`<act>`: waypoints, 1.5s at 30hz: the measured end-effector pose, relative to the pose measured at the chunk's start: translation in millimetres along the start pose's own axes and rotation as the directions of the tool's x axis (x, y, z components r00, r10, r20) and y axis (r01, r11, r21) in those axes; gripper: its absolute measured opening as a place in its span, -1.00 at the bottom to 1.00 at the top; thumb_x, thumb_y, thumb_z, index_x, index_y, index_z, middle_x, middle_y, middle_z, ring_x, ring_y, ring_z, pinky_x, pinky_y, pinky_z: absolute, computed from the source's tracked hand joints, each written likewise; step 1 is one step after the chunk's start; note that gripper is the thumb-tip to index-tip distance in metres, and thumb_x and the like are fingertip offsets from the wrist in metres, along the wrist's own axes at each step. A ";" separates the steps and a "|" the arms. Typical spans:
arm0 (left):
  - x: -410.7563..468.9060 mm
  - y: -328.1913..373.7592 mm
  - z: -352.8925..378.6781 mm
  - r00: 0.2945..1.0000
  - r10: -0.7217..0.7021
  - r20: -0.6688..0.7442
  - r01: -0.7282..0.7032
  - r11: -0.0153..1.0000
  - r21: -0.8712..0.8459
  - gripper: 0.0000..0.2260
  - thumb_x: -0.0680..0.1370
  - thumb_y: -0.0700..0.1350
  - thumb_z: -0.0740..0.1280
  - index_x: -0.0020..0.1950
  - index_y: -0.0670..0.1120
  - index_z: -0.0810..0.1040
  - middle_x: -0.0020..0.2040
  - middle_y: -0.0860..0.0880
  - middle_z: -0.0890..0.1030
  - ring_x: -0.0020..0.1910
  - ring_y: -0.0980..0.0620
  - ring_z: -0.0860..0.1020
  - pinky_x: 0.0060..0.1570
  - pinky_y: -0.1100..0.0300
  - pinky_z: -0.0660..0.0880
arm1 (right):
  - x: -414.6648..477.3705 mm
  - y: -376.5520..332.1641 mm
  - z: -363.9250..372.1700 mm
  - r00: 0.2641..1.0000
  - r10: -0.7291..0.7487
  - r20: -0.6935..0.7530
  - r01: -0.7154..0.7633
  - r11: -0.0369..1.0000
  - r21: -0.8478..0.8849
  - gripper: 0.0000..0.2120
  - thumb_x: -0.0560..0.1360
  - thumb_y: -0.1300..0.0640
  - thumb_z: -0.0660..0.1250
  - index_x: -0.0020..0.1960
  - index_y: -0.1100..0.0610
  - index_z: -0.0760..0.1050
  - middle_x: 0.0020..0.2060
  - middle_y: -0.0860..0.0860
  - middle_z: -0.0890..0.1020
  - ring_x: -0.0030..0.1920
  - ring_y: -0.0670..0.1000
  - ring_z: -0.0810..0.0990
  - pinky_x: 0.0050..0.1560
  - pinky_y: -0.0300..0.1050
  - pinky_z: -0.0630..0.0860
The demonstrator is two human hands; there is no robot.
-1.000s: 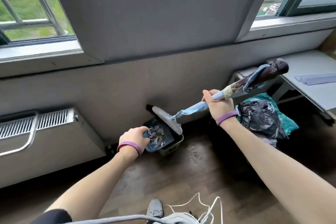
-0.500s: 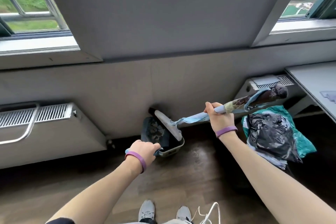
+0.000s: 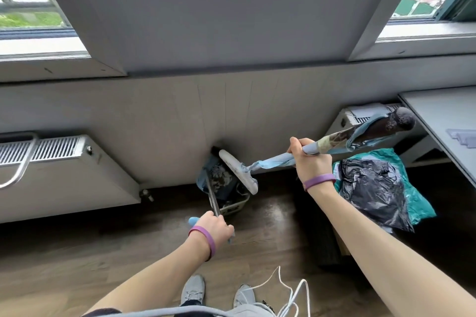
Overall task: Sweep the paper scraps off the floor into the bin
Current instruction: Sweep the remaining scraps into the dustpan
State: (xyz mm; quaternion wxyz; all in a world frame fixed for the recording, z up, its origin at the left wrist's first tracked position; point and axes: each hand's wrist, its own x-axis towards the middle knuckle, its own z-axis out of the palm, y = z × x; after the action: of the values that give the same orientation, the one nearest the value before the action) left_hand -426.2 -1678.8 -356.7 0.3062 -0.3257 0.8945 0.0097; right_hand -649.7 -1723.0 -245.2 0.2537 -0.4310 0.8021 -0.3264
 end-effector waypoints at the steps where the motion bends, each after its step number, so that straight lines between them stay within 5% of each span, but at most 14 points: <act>1: 1.8 5.2 -0.3 1.000 0.023 0.014 -0.023 1.000 0.015 -0.75 0.61 -0.23 0.10 0.26 -0.15 0.41 0.17 -0.21 0.53 0.10 -0.18 0.54 0.03 0.03 0.34 | -0.5 1.9 -1.3 1.000 -0.002 0.000 0.002 1.000 -0.007 -0.67 0.57 -0.05 0.15 -0.25 0.08 0.51 -0.25 -0.02 0.58 -0.26 -0.02 0.50 -0.23 -0.16 0.32; 8: 1.5 20.5 -4.3 0.999 0.033 0.013 -0.033 0.998 0.061 -0.75 0.62 -0.21 0.09 0.26 -0.16 0.43 0.16 -0.21 0.55 0.11 -0.15 0.52 0.04 0.03 0.35 | -4.5 8.5 -11.9 1.000 0.001 -0.003 -0.001 1.000 -0.026 -0.67 0.58 -0.03 0.14 -0.22 0.10 0.53 -0.25 -0.04 0.55 -0.08 0.15 0.53 -0.06 -0.08 0.39; 27: -27.4 10.4 -36.0 0.998 -0.039 -0.054 0.041 0.999 0.035 -0.80 0.60 -0.21 0.14 0.19 -0.14 0.46 0.09 -0.15 0.60 0.07 -0.14 0.57 0.00 0.06 0.35 | -5.5 6.7 -18.8 0.996 0.030 -0.083 -0.015 0.985 0.170 -0.64 0.50 -0.09 0.21 -0.42 -0.01 0.50 -0.31 0.05 0.64 -0.13 0.13 0.61 0.03 0.04 0.54; 37: -14.0 21.9 6.6 0.997 0.054 0.047 -0.055 0.998 0.036 -0.77 0.62 -0.22 0.10 0.22 -0.18 0.44 0.16 -0.22 0.55 0.11 -0.17 0.51 0.02 0.00 0.36 | -5.2 20.2 -13.3 0.996 0.054 -0.075 -0.043 0.988 0.148 -0.64 0.53 -0.08 0.20 -0.38 0.01 0.49 -0.27 0.04 0.63 -0.12 0.13 0.59 0.05 0.03 0.52; 45: -17.6 12.1 -4.3 1.000 -0.012 -0.010 0.013 0.998 0.064 -0.79 0.60 -0.23 0.11 0.19 -0.16 0.45 0.12 -0.22 0.54 0.05 -0.17 0.54 0.00 0.02 0.35 | -2.0 23.4 -18.0 0.996 0.050 -0.080 -0.039 0.991 0.127 -0.64 0.50 -0.13 0.17 -0.37 0.00 0.51 -0.28 0.05 0.63 -0.14 0.12 0.59 0.01 0.02 0.53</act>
State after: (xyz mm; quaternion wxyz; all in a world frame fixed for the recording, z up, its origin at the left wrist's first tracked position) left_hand -425.1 -1660.1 -345.7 0.3122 -0.3214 0.8937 -0.0223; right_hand -673.4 -1706.2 -250.4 0.2540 -0.3824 0.7992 -0.3879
